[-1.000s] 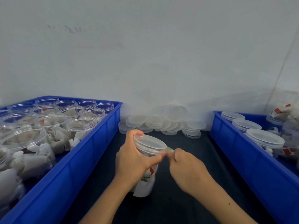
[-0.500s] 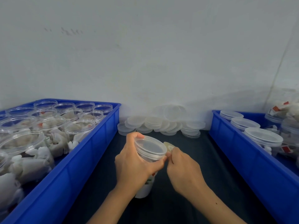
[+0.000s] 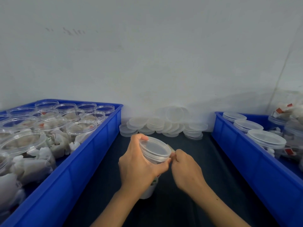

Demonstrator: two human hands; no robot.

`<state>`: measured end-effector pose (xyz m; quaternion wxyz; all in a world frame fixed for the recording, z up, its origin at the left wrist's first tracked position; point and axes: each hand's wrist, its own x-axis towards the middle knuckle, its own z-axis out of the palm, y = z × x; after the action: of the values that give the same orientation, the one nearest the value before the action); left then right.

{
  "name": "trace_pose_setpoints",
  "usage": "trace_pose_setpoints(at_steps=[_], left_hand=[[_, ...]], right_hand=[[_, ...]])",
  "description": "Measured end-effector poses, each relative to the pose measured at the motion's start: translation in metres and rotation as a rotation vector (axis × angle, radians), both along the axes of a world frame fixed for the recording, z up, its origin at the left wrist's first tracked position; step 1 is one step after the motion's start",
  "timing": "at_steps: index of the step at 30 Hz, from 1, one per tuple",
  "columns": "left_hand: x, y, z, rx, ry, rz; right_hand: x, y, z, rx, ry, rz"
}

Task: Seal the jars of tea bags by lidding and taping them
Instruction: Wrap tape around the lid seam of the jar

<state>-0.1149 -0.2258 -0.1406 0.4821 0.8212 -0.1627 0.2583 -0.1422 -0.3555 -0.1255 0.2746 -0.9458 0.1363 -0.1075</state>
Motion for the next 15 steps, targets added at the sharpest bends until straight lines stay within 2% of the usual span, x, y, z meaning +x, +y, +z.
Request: trace_pose_setpoints(at_steps=[15], left_hand=[[-0.0103, -0.0081, 0.0009, 0.039, -0.067, 0.044]], right_hand=[[0.0067, -0.0059, -0.0028, 0.066, 0.021, -0.061]])
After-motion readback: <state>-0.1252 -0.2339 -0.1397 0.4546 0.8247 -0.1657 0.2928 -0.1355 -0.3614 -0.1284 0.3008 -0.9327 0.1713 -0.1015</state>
